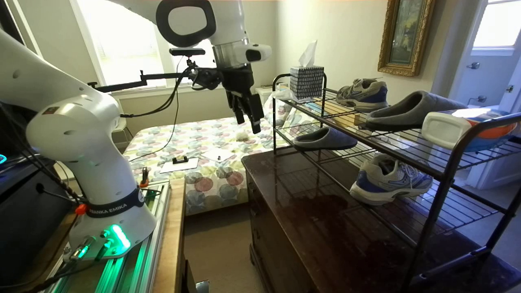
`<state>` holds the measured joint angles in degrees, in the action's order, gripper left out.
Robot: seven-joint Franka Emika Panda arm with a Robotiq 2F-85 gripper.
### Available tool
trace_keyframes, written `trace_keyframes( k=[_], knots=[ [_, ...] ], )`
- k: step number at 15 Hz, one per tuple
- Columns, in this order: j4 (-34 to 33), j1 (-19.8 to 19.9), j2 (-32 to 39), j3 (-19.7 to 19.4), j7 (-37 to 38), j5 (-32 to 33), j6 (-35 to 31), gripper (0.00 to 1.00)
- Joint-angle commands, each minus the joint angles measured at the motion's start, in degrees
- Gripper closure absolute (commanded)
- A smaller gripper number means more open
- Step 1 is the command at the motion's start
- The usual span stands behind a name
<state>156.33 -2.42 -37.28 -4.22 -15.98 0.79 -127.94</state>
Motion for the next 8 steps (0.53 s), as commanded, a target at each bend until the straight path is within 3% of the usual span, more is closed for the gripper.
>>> trace_keyframes(
  k=[1, 8],
  knots=[
    [-1.7, -0.5, 0.5, 0.1, -1.3, 1.4, -2.7, 0.00],
    [-12.9, -1.1, 4.4, 1.3, -8.7, 8.8, -6.9, 0.00]
  ],
)
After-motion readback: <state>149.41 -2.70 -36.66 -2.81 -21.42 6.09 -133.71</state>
